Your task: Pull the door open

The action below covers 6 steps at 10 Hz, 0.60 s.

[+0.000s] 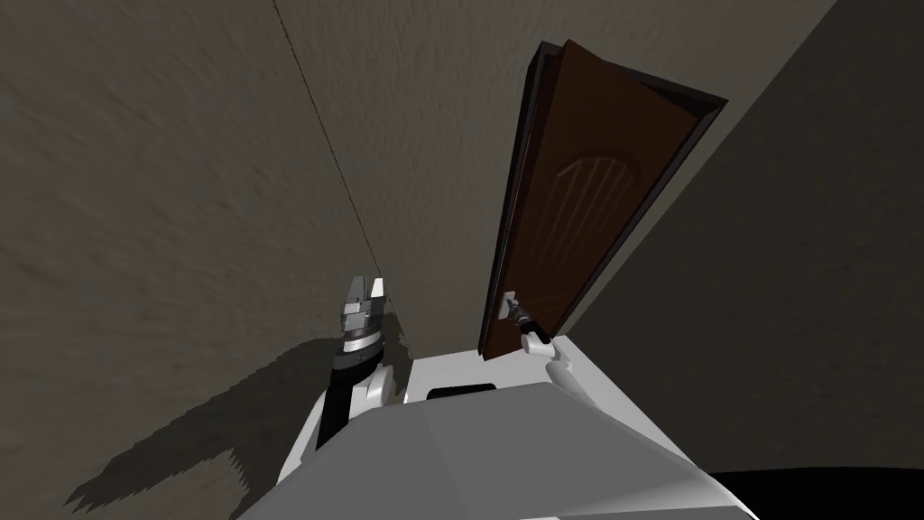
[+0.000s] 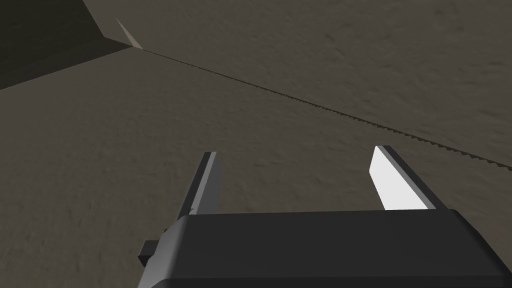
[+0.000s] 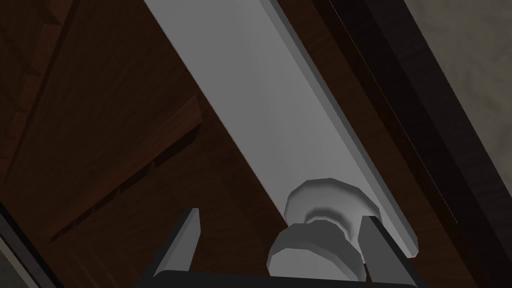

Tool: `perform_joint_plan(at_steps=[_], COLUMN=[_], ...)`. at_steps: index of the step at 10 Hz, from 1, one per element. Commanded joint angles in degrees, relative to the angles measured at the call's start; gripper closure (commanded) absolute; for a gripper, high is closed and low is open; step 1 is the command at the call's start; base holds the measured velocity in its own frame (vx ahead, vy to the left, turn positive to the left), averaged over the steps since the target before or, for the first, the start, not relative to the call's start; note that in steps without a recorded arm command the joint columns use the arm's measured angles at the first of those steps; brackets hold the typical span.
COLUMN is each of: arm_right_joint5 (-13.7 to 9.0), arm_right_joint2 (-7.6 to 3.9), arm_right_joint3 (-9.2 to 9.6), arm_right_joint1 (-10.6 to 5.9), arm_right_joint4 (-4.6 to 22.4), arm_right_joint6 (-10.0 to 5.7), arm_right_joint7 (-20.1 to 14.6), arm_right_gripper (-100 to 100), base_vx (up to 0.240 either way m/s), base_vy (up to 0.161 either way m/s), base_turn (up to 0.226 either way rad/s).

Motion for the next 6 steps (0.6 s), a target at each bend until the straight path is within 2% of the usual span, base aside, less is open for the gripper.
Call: perform_joint_plan(at_steps=[1, 2, 3, 4, 5, 6], arm_right_joint5=[-2.86, -4.35, -5.40, -7.27, -8.97, -9.83], arm_right_joint2=[-0.57, -0.57, -0.57, -0.10, -0.10, -0.10], arm_right_joint3=[-2.04, -2.04, -2.04, -2.65, -2.65, -2.65], arm_right_joint1=[-0.66, -0.66, -0.66, -1.98, -1.98, -1.98], arm_right_joint4=[2.56, 2.56, 2.56, 3.97, 3.97, 3.97], arm_right_joint6=[2.86, 3.89, 3.89, 5.85, 6.72, 6.72], arm_right_joint7=[-1.49, -1.49, -1.49, -2.61, -2.61, -2.61], arm_right_gripper=[100, 100, 100, 100, 100, 100], base_vx=[-0.045, -0.035, -0.026, -0.047, -0.041, -0.023], base_vy=[-0.008, -0.009, -0.004, -0.014, -0.002, 0.004], base_turn=[-0.120, -0.029, 0.001, -0.114, -0.058, 0.012])
